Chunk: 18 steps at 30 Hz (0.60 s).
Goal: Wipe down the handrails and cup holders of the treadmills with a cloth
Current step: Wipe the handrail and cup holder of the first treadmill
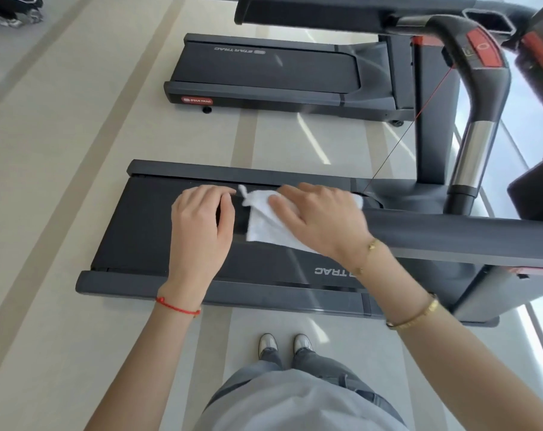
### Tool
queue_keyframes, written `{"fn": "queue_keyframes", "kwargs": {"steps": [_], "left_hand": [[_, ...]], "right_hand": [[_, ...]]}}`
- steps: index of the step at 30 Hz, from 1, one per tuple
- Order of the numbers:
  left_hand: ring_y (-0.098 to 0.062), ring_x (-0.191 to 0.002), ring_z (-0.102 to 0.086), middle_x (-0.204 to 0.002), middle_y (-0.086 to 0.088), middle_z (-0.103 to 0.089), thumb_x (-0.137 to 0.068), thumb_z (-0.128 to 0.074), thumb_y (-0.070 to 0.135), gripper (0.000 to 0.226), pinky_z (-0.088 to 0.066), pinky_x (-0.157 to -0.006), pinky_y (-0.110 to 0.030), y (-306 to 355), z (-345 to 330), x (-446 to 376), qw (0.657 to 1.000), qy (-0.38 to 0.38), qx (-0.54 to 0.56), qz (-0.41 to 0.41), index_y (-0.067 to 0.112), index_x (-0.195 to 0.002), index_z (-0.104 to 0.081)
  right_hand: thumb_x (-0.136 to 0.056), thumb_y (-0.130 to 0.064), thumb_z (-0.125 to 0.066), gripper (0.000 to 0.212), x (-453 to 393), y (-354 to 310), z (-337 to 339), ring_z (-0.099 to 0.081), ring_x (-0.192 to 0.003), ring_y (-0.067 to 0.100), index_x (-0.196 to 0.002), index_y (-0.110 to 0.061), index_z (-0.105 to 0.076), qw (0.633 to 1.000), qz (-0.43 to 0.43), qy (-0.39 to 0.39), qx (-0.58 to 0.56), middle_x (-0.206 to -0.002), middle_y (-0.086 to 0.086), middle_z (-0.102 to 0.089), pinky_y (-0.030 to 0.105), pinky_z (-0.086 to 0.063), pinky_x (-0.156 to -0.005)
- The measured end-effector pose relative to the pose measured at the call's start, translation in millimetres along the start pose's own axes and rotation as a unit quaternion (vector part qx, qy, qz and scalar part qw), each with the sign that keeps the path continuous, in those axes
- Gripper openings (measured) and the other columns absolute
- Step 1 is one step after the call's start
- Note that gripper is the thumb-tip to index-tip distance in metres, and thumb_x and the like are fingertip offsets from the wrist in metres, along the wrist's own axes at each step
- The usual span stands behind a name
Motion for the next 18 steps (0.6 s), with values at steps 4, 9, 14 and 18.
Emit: {"fn": "queue_keyframes", "kwargs": {"steps": [4,9,14,18], "left_hand": [[-0.024,-0.089,-0.061,-0.093,0.0,-0.07,-0.1,-0.044,0.011,0.025,-0.044,-0.093,-0.043,7,-3,-2,1.0,0.009,-0.02,-0.022,0.009,-0.096,-0.068],[-0.017,-0.094,-0.064,-0.097,0.007,-0.071,-0.102,-0.044,0.018,0.025,-0.036,-0.105,-0.043,26,-13,-2,0.998,0.011,-0.057,-0.039,0.017,-0.1,-0.069],[-0.017,-0.094,-0.062,-0.097,0.009,-0.07,-0.102,-0.041,0.023,0.026,-0.032,-0.108,-0.046,51,-28,1,0.995,-0.023,-0.078,-0.062,0.021,-0.1,-0.068],[-0.02,-0.086,-0.061,-0.087,0.007,-0.066,-0.102,-0.037,0.023,0.028,-0.034,-0.105,-0.046,68,-38,3,0.994,-0.023,-0.084,-0.067,0.018,-0.093,-0.064]], "right_hand": [[-0.101,-0.055,-0.021,0.054,16,0,-6,-0.052,-0.08,0.025,-0.129,-0.024,-0.054,0.999,0.049,0.016,0.013,-0.098,0.002,-0.059,0.037,-0.042,-0.075],[-0.101,-0.054,-0.033,0.05,57,53,-3,-0.053,-0.093,0.028,-0.133,-0.022,-0.053,0.996,0.034,0.075,0.045,-0.109,0.004,-0.059,0.039,-0.041,-0.082],[-0.101,-0.04,-0.032,0.039,48,59,1,-0.049,-0.067,0.026,-0.091,-0.02,-0.064,0.987,-0.081,0.123,0.059,-0.073,0.001,-0.056,0.04,-0.04,-0.067],[-0.102,-0.05,-0.03,0.046,56,59,-5,-0.054,-0.085,0.025,-0.121,-0.021,-0.06,0.994,0.003,0.105,0.029,-0.103,0.001,-0.062,0.039,-0.042,-0.079]]}}
Point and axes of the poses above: each hand's wrist, its own x-axis away from the middle knuckle, its own z-axis out of the back of the hand, y = z × x, the point moved 1 cm from there along -x, towards the middle knuckle
